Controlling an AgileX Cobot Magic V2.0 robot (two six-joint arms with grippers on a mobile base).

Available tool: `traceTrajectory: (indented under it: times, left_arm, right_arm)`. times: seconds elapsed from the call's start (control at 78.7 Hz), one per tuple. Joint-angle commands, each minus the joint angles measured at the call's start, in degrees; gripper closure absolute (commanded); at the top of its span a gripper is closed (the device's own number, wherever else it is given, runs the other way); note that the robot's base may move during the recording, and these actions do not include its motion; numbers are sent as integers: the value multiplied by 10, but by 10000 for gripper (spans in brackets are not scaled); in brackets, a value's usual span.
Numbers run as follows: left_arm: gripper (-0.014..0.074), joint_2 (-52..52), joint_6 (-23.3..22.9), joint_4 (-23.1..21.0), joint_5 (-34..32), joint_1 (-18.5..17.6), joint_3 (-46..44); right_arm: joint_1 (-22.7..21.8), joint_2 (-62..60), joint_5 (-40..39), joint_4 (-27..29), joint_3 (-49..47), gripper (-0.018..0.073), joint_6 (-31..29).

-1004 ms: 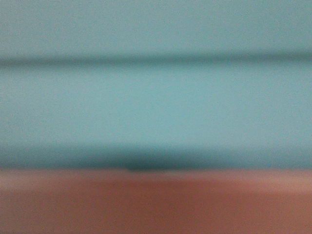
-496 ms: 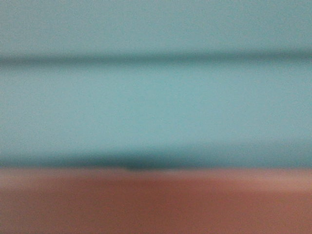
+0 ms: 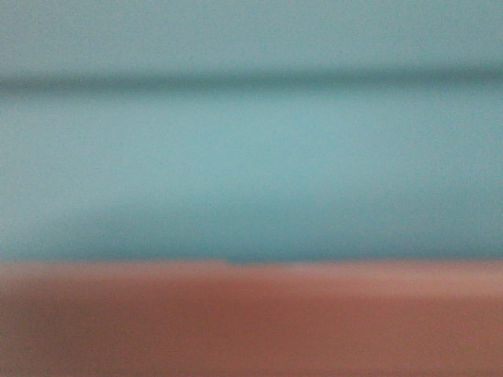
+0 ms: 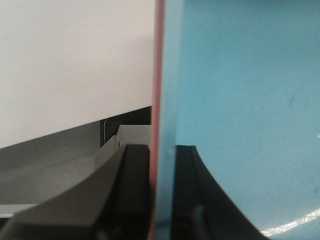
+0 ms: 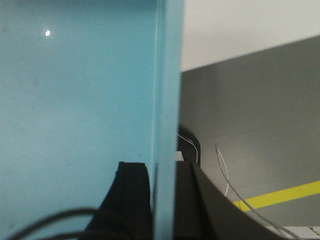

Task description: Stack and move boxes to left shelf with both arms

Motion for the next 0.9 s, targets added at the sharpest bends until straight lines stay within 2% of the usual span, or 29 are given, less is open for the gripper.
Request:
traceTrajectory:
  times: [0.0,0.89]
  left_arm:
    - [603,-19,-6,-65,27,-12,-23]
    - [603,-19,-6,-65,27,-12,-23]
  right_arm:
    - [8,-19,20,27,-23,505,-3]
    - [8,-19,20,27,-23,505,-3]
